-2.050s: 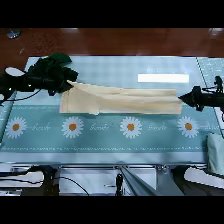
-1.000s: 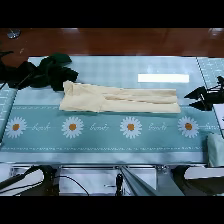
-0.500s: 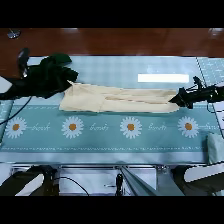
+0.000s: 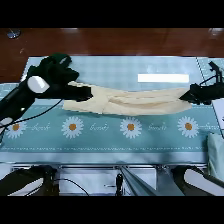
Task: Fold the shirts.
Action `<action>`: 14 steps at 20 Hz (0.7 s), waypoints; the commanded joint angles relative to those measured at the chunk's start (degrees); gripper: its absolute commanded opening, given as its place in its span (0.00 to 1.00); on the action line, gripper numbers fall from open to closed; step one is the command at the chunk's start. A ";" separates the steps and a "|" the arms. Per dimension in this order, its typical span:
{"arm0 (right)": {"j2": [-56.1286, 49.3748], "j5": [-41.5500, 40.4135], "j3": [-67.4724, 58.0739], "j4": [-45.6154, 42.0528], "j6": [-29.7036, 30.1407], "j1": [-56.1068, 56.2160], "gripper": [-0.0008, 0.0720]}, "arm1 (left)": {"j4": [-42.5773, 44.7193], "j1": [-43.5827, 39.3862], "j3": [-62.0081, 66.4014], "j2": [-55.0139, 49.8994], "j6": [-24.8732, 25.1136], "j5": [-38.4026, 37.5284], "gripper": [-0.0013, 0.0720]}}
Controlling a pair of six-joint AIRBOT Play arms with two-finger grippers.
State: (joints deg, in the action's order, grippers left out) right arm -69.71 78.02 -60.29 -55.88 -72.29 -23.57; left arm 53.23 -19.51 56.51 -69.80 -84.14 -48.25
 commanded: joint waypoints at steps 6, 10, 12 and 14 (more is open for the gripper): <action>35.95 3.19 12.57 -1.68 -11.47 0.17 0.04 | -0.81 -18.88 25.29 -24.76 0.94 -1.79 0.05; 39.36 5.95 12.55 -1.44 -11.80 0.20 0.04 | -6.56 -25.40 33.27 -35.32 0.92 -5.95 0.05; 39.34 6.14 12.55 -0.44 -11.74 0.20 0.04 | -11.54 -28.30 33.75 -38.27 -0.68 -5.29 0.05; 39.34 5.57 12.55 0.09 -11.74 0.20 0.04 | -16.61 -31.08 34.88 -41.18 -2.05 -4.50 0.05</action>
State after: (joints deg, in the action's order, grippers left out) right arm -31.46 83.33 -47.92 -56.75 -83.64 -23.44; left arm 43.92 -46.48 88.84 -106.13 -84.47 -52.58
